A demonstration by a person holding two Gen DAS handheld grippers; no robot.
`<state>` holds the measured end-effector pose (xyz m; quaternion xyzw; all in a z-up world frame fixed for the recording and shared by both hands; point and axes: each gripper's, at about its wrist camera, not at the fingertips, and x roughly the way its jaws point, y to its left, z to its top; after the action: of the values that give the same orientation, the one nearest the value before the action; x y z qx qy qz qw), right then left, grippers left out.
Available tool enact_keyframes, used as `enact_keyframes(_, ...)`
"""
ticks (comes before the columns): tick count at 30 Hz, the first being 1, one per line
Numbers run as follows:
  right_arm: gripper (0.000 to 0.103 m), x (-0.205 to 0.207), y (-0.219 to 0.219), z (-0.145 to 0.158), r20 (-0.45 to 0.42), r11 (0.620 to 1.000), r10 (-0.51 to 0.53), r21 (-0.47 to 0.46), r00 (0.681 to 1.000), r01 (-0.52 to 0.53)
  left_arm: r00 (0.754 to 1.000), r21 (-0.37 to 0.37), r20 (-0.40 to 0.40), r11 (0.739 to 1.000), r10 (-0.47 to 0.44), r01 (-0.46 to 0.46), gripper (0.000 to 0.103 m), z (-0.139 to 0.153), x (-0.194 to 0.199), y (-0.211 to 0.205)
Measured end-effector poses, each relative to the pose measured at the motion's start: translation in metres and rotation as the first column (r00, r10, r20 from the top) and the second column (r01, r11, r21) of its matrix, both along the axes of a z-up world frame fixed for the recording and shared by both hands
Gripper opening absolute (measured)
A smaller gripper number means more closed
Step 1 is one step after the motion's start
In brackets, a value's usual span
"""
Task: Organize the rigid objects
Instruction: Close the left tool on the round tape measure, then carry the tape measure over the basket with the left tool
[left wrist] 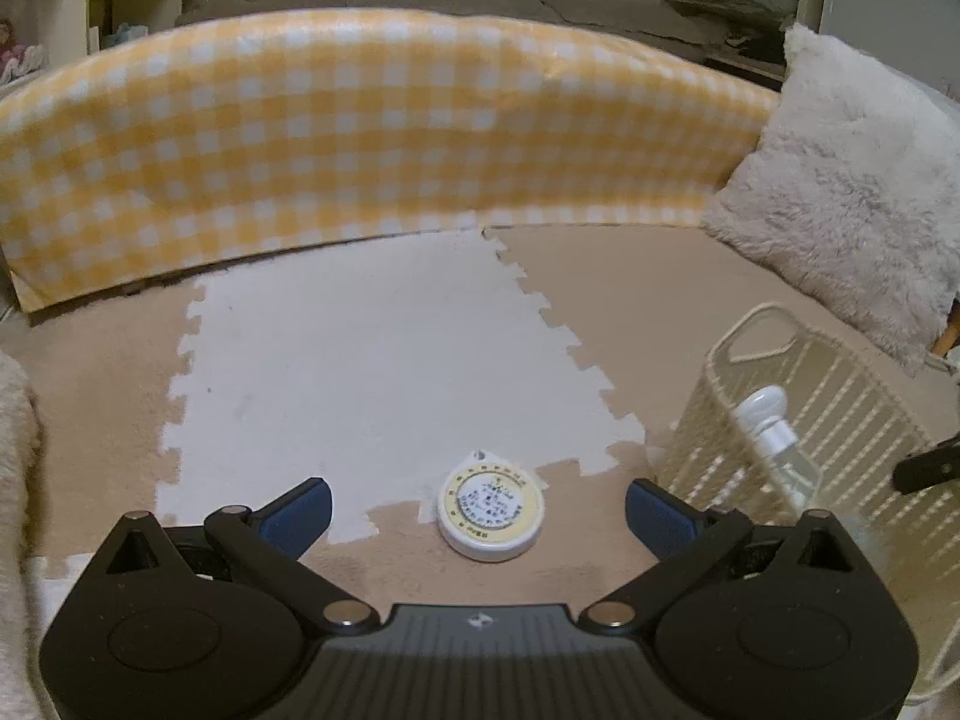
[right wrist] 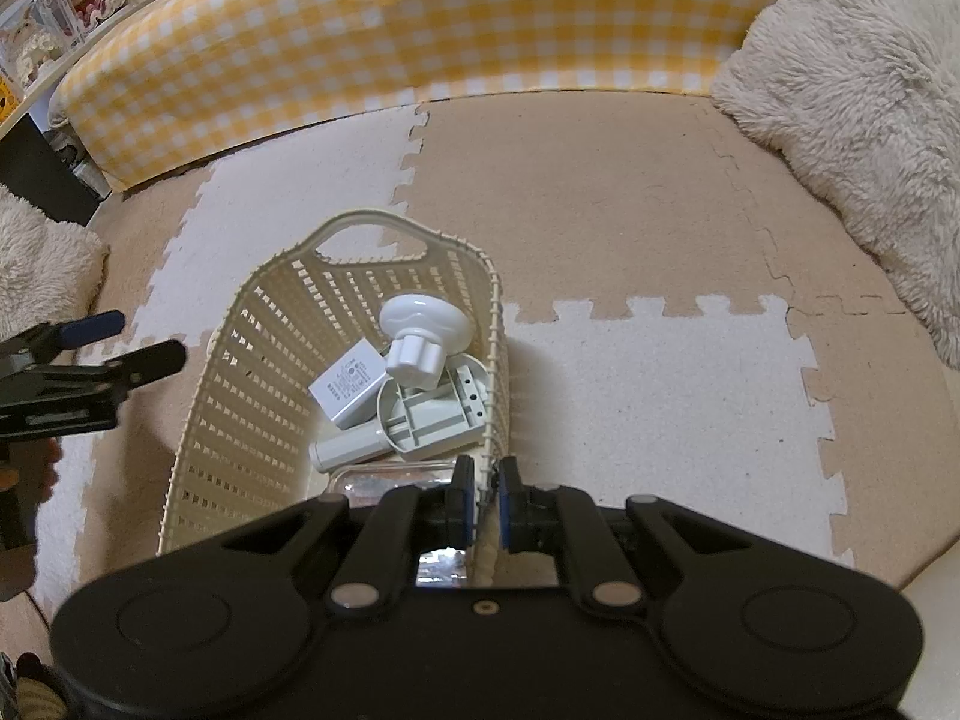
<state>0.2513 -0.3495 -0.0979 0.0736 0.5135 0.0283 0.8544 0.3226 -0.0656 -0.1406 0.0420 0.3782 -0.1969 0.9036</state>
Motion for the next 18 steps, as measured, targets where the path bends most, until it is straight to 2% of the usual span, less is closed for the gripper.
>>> enact_keyframes(4, 0.008, 0.0, 0.0, 0.001, 0.0, 1.0, 0.002, -0.002, 1.0, -0.002, 1.0, 0.03, 0.018, 0.999, -0.013, 0.013, 0.08, -0.014, 0.007, -0.009)
enact_keyframes(8, 0.008, -0.001, 0.0, 0.001, -0.001, 1.0, 0.001, -0.003, 1.0, -0.001, 1.0, 0.017, 0.003, 1.0, -0.016, 0.016, 0.074, -0.029, 0.016, -0.016)
enact_keyframes(11, 0.008, -0.001, 0.0, 0.001, -0.001, 1.0, 0.004, -0.009, 1.0, -0.004, 1.0, 0.039, -0.007, 0.999, -0.023, 0.024, 0.07, -0.039, 0.018, -0.022)
enact_keyframes(14, 0.008, 0.0, 0.0, 0.001, -0.001, 1.0, 0.003, -0.009, 1.0, -0.003, 0.999, 0.057, -0.026, 0.998, -0.023, 0.024, 0.054, -0.046, 0.021, -0.024)
enact_keyframes(18, 0.008, 0.0, 0.001, 0.002, -0.001, 1.0, 0.006, -0.018, 1.0, -0.006, 0.999, 0.069, -0.016, 0.997, -0.034, 0.035, 0.053, -0.048, 0.021, -0.026)
